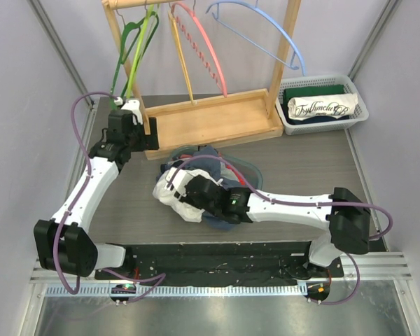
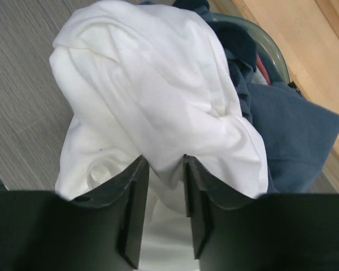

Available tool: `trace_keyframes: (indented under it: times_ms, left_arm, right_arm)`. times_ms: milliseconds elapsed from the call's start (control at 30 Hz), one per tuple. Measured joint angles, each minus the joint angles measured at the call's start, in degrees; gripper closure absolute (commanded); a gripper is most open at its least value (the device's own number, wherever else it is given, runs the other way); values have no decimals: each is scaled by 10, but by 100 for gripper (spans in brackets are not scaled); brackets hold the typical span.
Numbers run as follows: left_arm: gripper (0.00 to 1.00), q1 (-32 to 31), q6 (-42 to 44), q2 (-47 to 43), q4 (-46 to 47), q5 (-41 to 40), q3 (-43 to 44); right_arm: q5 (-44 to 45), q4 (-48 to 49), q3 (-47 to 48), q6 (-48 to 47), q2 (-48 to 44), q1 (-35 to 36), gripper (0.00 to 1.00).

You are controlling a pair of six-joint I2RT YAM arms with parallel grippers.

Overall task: Remove the tank top from the hanger
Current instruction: Place the hanger at the clothesline.

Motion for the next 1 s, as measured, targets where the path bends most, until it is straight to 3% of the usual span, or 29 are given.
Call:
trace_keyframes:
  times_ms: [100, 167, 233, 267, 300, 333, 367, 500, 600, 767, 1000]
  left_arm:
    - [0, 3, 2, 1, 18, 2, -2]
    - [0, 4, 2, 1, 33, 2, -9]
    - [0, 6, 2, -2, 42, 3, -22]
    - [0, 7, 2, -3, 46, 3, -31]
    - [0, 7, 3, -4, 50, 4, -40]
    - [0, 7, 4, -5, 54, 5, -47]
    - [0, 7, 4, -6, 56, 7, -55]
    - [0, 7, 4, -25, 58, 20, -92]
    - [0, 7, 4, -48, 57, 31, -123]
    - [0, 7, 9, -57, 62, 31, -150]
    - [0, 7, 31, -57, 80, 30, -162]
  right_arm:
    - [2, -1, -20, 1, -32, -13, 91]
    - [2, -5, -32, 4, -66, -33, 98]
    - [2, -4, -41, 8, -99, -57, 98]
    - [2, -2, -47, 10, -118, -70, 96]
    - [2, -2, -52, 12, -134, -82, 87]
    - [2, -1, -55, 14, -147, -92, 66]
    - [-1, 0, -58, 18, -156, -99, 58]
    - [-24, 4, -61, 28, -163, -87, 39]
    - [-30, 12, -65, 22, -153, -42, 3]
    - [-56, 24, -66, 14, -135, 12, 0]
    - [-58, 65, -60, 7, -48, 15, 0]
